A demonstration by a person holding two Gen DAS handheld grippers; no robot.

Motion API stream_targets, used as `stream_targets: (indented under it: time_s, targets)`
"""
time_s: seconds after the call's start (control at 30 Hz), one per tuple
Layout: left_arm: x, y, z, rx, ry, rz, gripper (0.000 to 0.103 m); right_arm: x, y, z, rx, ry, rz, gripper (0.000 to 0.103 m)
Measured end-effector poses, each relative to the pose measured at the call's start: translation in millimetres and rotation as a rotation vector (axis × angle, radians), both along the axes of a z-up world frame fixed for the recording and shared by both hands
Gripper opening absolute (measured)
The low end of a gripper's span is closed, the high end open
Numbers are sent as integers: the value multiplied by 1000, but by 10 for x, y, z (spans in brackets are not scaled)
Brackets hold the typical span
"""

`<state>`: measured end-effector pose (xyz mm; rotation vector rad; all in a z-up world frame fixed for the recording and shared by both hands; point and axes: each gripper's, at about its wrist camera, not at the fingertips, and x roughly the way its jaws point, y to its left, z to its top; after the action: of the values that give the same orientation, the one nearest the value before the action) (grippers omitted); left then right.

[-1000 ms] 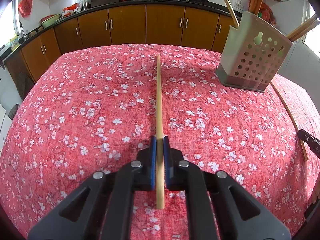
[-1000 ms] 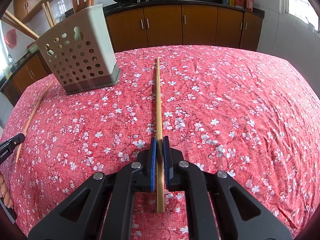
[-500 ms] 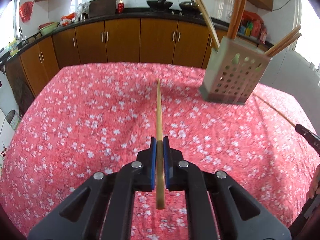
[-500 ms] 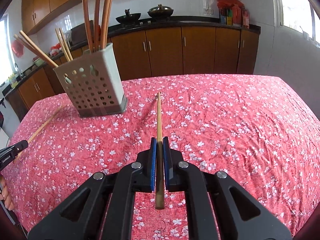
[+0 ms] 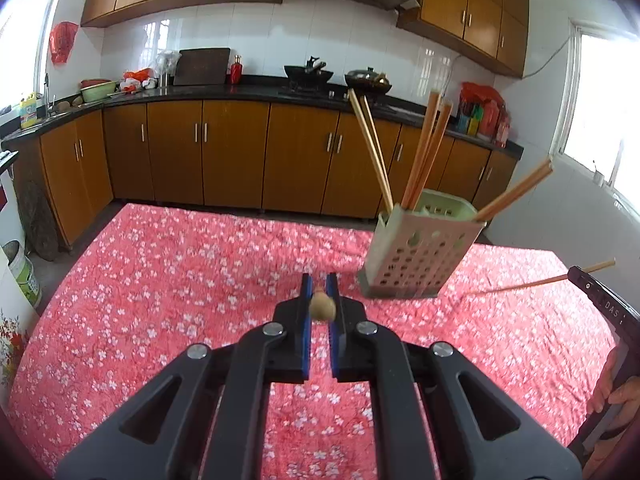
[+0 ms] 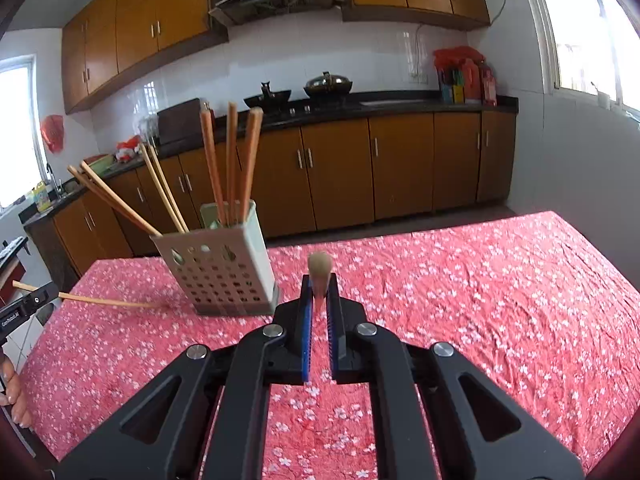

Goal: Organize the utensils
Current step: 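Lift both chopsticks and lower them upright into the beige holder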

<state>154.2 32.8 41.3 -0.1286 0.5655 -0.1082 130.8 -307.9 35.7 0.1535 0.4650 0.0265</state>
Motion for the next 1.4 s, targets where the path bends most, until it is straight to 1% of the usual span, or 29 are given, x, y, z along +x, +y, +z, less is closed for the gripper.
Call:
stream_targets:
  time_s: [0.23,0.37,0.57,0.8,0.97,1.07,1.17,1.23,1.4]
  targets:
    - [27,-61,171,20,-36,-6,8,4,90,202,-1,-52,20,7]
    - [1,-94,292,11,-66,-24,8,16,124,332,25,-81,41,7]
    - [-61,-253,601,-19,-128,-73,8,-50,225,647,48,-173,91,7]
    - [-87,-476,942,-51,-215,-102,8,-78,319,953,66,-272,137,7]
    - [15,-656,1263,-66,-291,-106,8,11,334,1108,74,-325,145,7]
    - [135,-746,1424,-62,-331,-91,8,71,339,1185,75,-351,142,7]
    - [262,-788,1514,-64,-347,-76,8,205,325,1253,82,-376,128,7]
    - [380,-800,1529,-72,-343,-68,8,283,311,1265,91,-386,117,7]
    - [586,-821,1412,-66,-326,-62,8,467,354,1219,106,-405,102,7]
